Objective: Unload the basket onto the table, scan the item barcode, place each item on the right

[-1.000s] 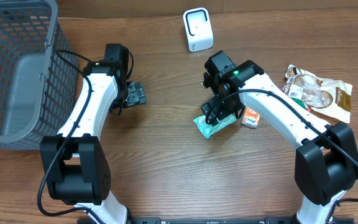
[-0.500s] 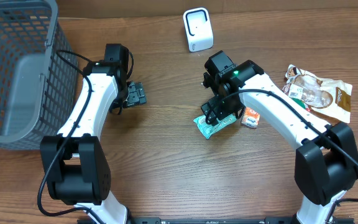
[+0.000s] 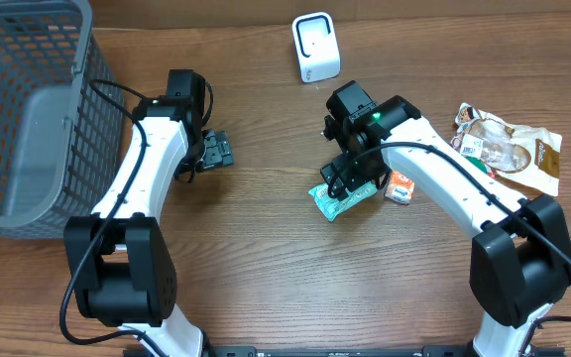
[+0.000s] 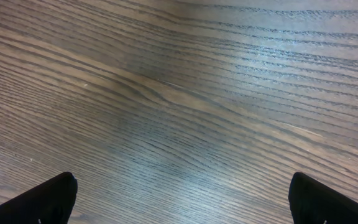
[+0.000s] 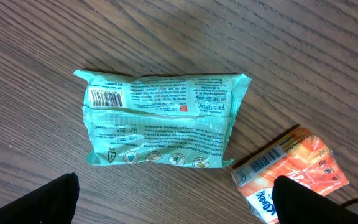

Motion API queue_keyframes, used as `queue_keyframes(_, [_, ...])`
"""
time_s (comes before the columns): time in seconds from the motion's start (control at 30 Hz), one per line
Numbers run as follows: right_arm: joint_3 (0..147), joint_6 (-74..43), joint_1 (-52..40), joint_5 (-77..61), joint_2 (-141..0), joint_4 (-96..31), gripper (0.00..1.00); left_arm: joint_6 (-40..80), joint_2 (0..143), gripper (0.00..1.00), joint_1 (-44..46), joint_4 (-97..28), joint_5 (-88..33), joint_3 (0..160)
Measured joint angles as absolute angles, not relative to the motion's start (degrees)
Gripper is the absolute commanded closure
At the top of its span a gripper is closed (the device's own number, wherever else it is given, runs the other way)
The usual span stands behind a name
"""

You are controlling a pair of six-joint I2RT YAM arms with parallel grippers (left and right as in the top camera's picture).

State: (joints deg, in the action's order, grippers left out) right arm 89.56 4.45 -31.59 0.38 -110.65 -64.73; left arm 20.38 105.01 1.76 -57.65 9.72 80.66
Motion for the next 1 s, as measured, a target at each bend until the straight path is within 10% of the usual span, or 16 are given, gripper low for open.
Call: queue_keyframes(1.0, [89.6, 4.5, -31.6, 0.4, -92.6, -63.9, 0.0, 20.4, 105.0, 0.0, 1.8, -57.6, 9.7, 80.6])
